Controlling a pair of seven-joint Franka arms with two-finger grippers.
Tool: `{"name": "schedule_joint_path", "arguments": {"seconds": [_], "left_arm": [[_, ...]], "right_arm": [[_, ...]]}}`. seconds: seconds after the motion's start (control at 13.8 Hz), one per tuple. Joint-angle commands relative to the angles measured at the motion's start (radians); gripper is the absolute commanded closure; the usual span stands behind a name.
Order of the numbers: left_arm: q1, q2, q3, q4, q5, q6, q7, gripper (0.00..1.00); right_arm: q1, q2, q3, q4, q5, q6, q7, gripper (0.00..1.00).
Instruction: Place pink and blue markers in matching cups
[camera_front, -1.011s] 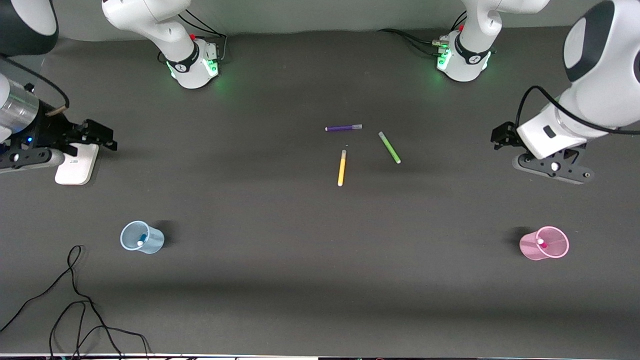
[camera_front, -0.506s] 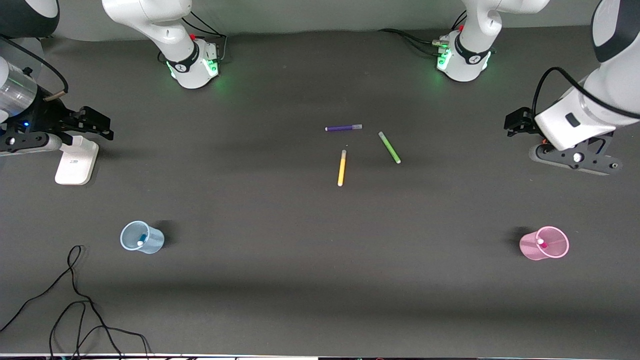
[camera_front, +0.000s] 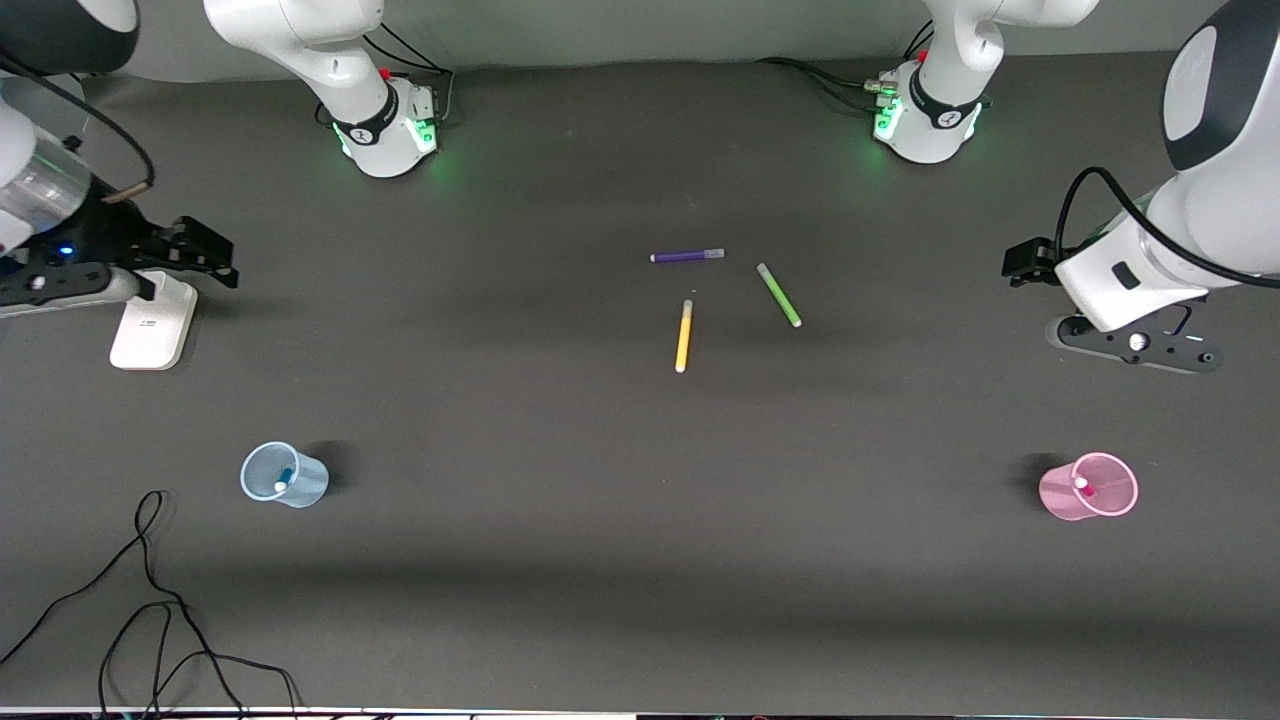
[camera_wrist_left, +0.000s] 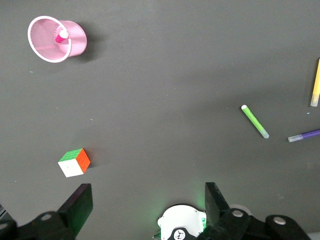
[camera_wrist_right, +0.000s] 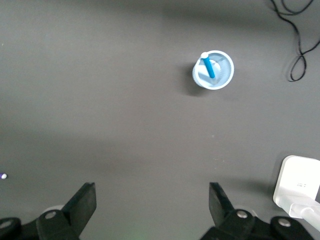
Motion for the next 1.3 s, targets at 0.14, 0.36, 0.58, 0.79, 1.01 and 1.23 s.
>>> {"name": "schedule_joint_path", "arguments": {"seconds": [0.14, 0.36, 0.58, 0.79, 1.01, 1.23], "left_arm": [[0.317, -0.032, -0.3, -0.021, 0.019, 0.034, -0.104, 0.0], [0.319, -0.144, -0.3, -0.199, 0.02, 0.184, -0.111, 0.01], [0.328, -0.176, -0.284, -0.24, 0.02, 0.21, -0.095, 0.0], [0.314, -0.17, -0.213, -0.222, 0.019, 0.218, -0.084, 0.0], [0.308, -0.158, -0.216, -0.223, 0.016, 0.206, -0.08, 0.0], [0.31, -0.156, -0.216, -0.225, 0.016, 0.207, -0.08, 0.01]], "right_arm": [[0.004, -0.022, 0.0, -0.037, -0.001, 0.011, 0.022, 0.0], [-0.005, -0.019, 0.0, -0.035, -0.001, 0.011, 0.02, 0.0], [-0.019, -0.013, 0.002, -0.029, 0.002, 0.014, 0.022, 0.0], [-0.022, -0.013, 0.0, -0.029, 0.033, 0.014, 0.022, 0.0], [-0.016, -0.011, 0.0, -0.029, 0.033, 0.014, 0.022, 0.0], [-0.014, -0.011, 0.0, -0.028, 0.034, 0.011, 0.022, 0.0]]}}
